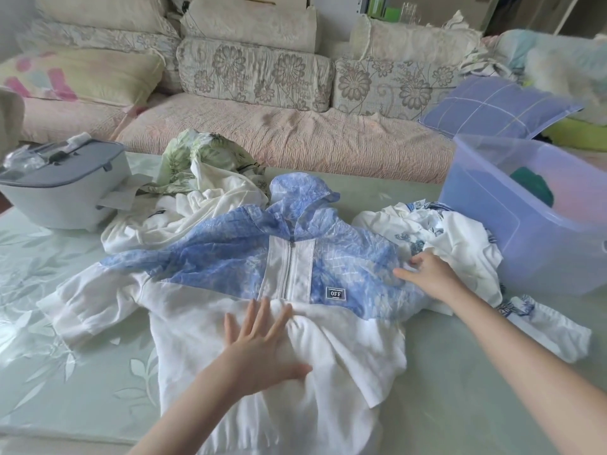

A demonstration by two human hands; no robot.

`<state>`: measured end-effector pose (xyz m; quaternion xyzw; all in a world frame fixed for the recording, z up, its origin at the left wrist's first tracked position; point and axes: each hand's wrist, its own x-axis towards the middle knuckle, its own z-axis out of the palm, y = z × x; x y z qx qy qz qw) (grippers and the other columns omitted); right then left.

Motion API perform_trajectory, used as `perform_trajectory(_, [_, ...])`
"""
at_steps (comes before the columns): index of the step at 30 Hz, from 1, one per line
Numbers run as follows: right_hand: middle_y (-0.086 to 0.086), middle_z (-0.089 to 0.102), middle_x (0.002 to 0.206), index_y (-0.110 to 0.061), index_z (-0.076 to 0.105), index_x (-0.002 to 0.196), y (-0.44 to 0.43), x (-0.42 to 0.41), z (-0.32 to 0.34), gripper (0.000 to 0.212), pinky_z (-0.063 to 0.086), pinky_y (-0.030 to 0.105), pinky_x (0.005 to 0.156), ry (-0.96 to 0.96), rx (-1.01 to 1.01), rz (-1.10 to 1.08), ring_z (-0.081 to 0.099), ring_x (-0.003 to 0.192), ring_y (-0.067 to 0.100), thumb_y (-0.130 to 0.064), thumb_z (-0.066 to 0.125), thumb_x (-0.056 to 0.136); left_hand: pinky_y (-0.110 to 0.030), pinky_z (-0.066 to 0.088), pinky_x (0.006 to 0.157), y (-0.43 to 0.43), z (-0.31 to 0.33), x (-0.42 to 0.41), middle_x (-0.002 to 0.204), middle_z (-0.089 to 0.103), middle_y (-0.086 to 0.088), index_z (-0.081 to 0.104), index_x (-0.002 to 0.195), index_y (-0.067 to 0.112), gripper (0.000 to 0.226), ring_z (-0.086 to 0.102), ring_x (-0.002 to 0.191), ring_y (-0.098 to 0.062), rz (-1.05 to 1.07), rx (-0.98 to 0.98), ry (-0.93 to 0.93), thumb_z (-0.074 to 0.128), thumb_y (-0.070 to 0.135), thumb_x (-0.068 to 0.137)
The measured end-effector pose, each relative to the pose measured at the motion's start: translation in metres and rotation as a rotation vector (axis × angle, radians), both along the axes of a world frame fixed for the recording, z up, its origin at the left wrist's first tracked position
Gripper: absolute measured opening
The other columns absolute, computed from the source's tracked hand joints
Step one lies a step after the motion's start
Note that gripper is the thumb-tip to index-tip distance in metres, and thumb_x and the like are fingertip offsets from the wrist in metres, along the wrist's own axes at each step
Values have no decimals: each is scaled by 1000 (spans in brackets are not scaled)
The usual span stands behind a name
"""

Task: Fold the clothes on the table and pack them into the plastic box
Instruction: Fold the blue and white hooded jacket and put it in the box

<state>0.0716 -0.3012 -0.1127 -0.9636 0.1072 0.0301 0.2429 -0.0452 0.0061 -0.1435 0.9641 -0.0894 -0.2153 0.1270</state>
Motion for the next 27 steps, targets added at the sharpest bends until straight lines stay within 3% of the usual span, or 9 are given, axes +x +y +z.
perform_trajectory(2, [10, 64, 110, -3, 64, 108, 2, 3, 2, 36, 41, 30, 84, -35, 56, 9, 58, 104, 25, -24, 74, 80, -57, -16, 110, 2, 0, -3, 152, -33, -6, -23, 145, 34, 130, -35, 136, -22, -20, 9, 15, 41, 94, 50])
perform_trajectory(4, [10, 64, 96, -9, 66, 96, 3, 5, 16, 20, 41, 31, 77, -142, 144, -57, 59, 93, 26, -17, 73, 79, -56, -16, 110, 5, 4, -3, 153, -31, -6, -24, 145, 35, 112, -33, 138, -23, -17, 5, 7, 61, 56, 76])
perform_trajectory(10, [19, 61, 111, -9, 61, 106, -16, 26, 74, 19, 41, 42, 84, -634, -189, -274, 53, 105, 39, -9, 60, 87, -53, -12, 113, 22, 23, 8, 158, -17, -6, -22, 146, 32, 98, -28, 140, -28, -23, 68, -36, 45, 0, 82])
perform_trajectory(14, [23, 32, 147, -8, 45, 139, -12, 36, 59, 62, 21, 37, 108, -241, -368, 7, 27, 134, 37, -19, 70, 83, -54, -12, 112, 30, 22, 17, 158, -14, -8, -18, 147, 33, 94, -30, 139, -27, 17, 80, -85, 46, 3, 85])
perform_trajectory(17, [13, 26, 154, -13, 48, 137, 21, 11, 39, 52, 14, 31, 113, -334, -254, 260, 22, 141, 28, -16, 64, 88, -47, -11, 114, 32, 28, 15, 159, -10, -3, -13, 148, 33, 87, -26, 142, -22, 26, -84, -67, 55, 35, 93])
perform_trajectory(19, [2, 48, 137, -16, 63, 120, 44, -18, 30, 31, 28, 28, 105, -346, -61, 383, 42, 127, 18, -16, 62, 89, -40, -1, 116, 36, 31, 11, 159, 6, -2, 4, 151, 27, 81, -9, 146, -22, 56, -144, -153, 55, 44, 91])
perform_trajectory(21, [-10, 58, 105, -22, 67, 94, 59, -49, 24, 8, 43, 29, 86, -280, -24, 401, 57, 96, 10, -24, 61, 90, -35, 22, 109, 44, 32, 6, 146, 37, -10, 39, 140, 13, 60, 29, 137, -26, 200, -194, -347, 60, 38, 90])
perform_trajectory(24, [-3, 65, 70, -16, 61, 70, 61, -80, 19, 32, 47, 33, 67, -83, 4, 303, 59, 63, 14, -43, 60, 87, -34, 40, 78, 71, 39, -1, 110, 59, -11, 54, 95, 12, 21, 57, 102, -29, 445, -81, -453, 57, 33, 92])
perform_trajectory(27, [6, 67, 64, -8, 63, 67, 48, -94, 12, 53, 48, 31, 62, 76, -121, 219, 63, 61, 19, -57, 55, 85, -31, 44, 70, 94, 38, -7, 100, 65, -12, 49, 78, 12, 34, 62, 95, -28, 443, 221, -241, 50, 43, 93])
